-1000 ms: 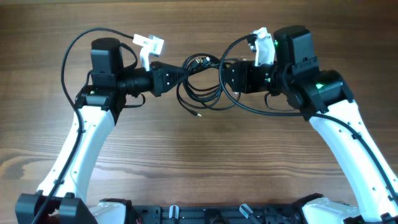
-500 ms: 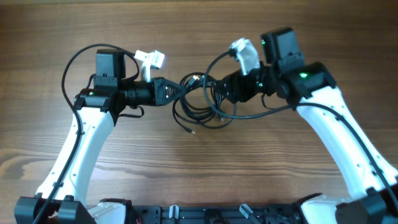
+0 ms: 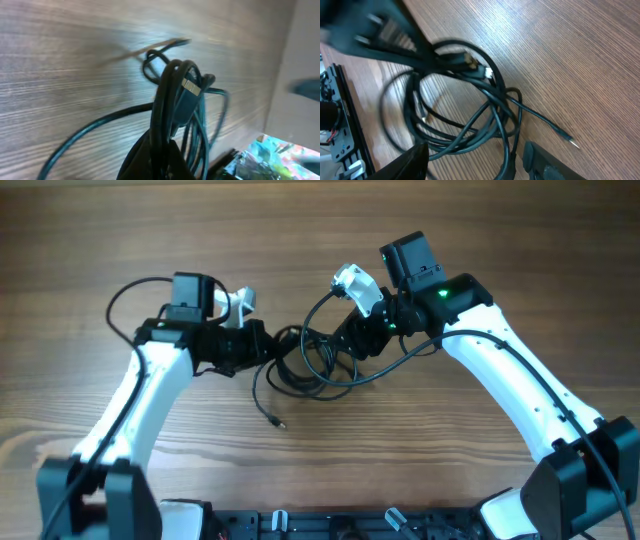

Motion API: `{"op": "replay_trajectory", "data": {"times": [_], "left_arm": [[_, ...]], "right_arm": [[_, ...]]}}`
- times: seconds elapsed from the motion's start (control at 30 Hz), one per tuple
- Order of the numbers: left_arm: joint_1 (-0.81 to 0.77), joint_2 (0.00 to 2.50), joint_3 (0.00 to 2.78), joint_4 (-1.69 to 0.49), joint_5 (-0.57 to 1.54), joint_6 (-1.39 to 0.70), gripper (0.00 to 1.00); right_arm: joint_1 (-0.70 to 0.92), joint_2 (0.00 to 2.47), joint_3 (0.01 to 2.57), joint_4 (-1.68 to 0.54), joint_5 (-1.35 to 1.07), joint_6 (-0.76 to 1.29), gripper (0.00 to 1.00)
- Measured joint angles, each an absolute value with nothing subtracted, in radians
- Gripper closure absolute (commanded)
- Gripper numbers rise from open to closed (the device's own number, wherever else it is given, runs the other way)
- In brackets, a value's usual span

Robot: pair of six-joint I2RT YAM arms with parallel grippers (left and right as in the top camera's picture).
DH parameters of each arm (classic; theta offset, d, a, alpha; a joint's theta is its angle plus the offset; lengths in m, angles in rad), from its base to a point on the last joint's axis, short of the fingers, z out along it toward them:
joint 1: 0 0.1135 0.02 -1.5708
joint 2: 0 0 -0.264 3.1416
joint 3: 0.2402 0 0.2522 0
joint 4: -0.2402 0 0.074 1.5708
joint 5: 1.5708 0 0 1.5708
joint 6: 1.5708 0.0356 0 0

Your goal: Untangle cables

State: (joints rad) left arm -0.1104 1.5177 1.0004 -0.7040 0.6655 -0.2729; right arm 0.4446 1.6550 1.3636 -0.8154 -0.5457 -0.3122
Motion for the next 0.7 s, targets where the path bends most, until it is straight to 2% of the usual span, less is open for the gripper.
{"op": "replay_trajectory", "data": {"times": [0.2,0.3,0.43,0.7], "left_arm": [[-0.112,1.663,0.987,-0.647,0.638,-0.263,0.96],[-0.112,1.686,0.987,-0.646,0.628,-0.264,0.96],[-0.112,1.687,0.986,-0.645,0.621,-0.263,0.96],[-0.112,1.687,0.986,-0.643,0.617,-0.264,0.96]], "right_arm": [[0.487,1.657,1.364,-0.798,-0.514,-0.261,0.39],[0.496,1.673,1.364,-0.751,-0.459,-0.107,0.48],[0.497,1.700,1.364,-0.682,-0.435,0.146,0.49],[0.590,1.772,1.364,-0.618,-0.418,0.454,0.57]]}}
